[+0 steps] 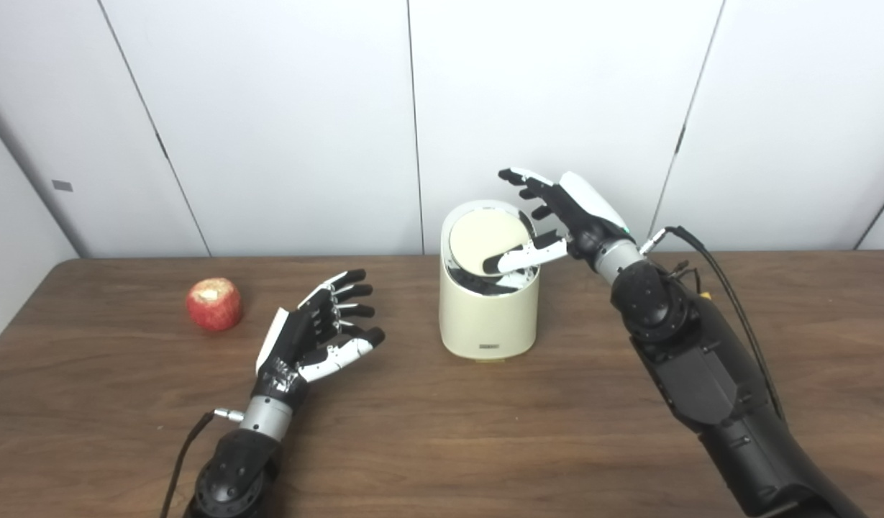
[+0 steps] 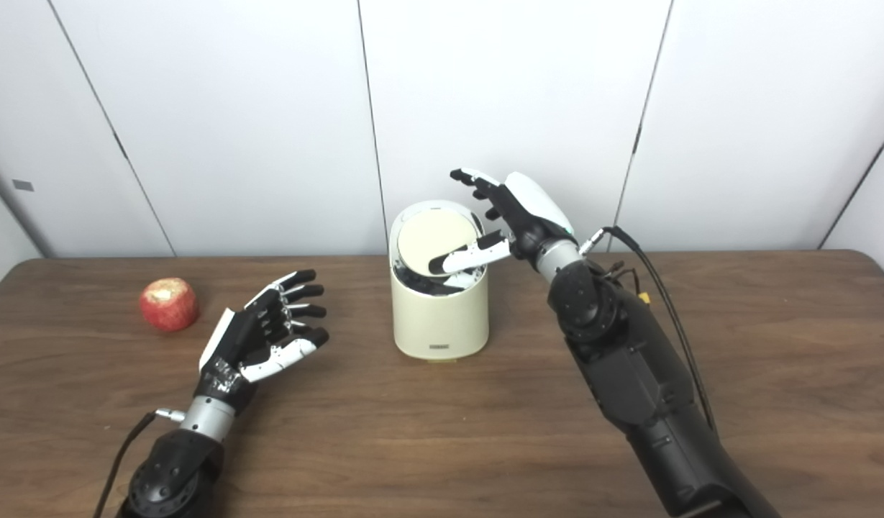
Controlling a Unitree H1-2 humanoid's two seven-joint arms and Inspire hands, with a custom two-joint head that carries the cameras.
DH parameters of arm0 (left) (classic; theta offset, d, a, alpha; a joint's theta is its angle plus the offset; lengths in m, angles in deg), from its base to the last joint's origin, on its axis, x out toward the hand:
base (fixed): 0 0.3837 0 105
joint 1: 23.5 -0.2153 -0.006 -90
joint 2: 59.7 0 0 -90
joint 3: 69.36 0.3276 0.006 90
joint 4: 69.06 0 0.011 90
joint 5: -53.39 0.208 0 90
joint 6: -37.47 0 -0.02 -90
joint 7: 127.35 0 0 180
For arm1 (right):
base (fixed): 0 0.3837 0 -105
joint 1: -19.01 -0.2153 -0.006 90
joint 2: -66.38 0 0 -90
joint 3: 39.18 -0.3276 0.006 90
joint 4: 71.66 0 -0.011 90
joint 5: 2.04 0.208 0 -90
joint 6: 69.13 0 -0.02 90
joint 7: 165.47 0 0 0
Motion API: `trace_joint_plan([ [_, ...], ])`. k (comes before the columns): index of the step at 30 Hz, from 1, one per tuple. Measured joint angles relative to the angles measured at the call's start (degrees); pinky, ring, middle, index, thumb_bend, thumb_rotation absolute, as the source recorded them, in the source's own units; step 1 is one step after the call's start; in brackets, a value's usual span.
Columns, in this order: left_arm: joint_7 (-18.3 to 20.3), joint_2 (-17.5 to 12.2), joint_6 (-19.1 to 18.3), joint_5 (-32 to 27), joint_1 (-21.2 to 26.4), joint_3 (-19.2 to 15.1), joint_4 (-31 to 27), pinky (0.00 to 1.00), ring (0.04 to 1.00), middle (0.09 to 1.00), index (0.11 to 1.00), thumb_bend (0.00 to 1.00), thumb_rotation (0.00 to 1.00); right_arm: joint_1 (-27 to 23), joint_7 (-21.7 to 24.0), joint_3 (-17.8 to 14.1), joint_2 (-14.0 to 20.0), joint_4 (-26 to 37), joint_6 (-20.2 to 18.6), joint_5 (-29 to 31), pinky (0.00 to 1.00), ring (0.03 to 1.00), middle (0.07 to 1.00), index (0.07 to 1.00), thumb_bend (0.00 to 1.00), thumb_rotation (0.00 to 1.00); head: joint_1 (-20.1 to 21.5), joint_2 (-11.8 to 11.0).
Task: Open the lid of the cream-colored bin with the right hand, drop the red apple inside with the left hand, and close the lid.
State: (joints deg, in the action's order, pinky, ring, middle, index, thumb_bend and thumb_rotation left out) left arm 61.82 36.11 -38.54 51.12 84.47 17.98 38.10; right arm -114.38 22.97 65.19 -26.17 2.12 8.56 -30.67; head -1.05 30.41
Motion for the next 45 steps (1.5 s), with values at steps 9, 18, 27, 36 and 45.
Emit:
trace_joint_plan([
  [9, 0.0, 0.0, 0.0, -0.1, 0.0, 0.0, -0.2, 0.55, 0.699, 0.793, 0.858, 0.75, 0.25, -0.4, 0.4, 2.5, 1.2, 1.2, -0.9, -2.5, 0.74, 0.877, 0.909, 0.883, 0.79, 0.26, 0.0, 0.5],
  [18, -0.4, 0.1, -0.2, 0.3, -0.1, 0.0, -1.6, 0.55, 0.693, 0.795, 0.861, 0.75, 0.25, -3.3, 2.9, 6.7, 2.4, 3.8, -2.4, -6.3, 0.67, 0.833, 0.882, 0.841, 0.83, 0.12, -0.4, 0.8],
  [27, -0.4, 0.1, -0.3, 0.2, -0.1, 0.1, -1.6, 0.55, 0.694, 0.794, 0.859, 0.77, 0.26, -3.3, 3.3, 7.3, 2.8, 4.6, -2.4, -7.1, 0.66, 0.825, 0.874, 0.829, 0.84, 0.14, -0.4, 0.5],
  [36, -0.3, 0.0, -0.3, 0.2, -0.2, 0.0, -1.6, 0.55, 0.697, 0.796, 0.861, 0.77, 0.26, 0.1, 3.2, 2.2, 2.3, 5.9, -1.9, -2.1, 0.67, 0.804, 0.855, 0.84, 0.73, 0.2, -0.4, 0.4],
  [45, -0.3, -0.1, -0.3, 0.2, -0.3, 0.1, -1.6, 0.55, 0.697, 0.795, 0.859, 0.76, 0.26, 5.7, 2.9, -3.1, 3.8, 12.0, -1.3, 2.5, 0.61, 0.773, 0.837, 0.833, 0.74, 0.21, -0.4, 0.3],
])
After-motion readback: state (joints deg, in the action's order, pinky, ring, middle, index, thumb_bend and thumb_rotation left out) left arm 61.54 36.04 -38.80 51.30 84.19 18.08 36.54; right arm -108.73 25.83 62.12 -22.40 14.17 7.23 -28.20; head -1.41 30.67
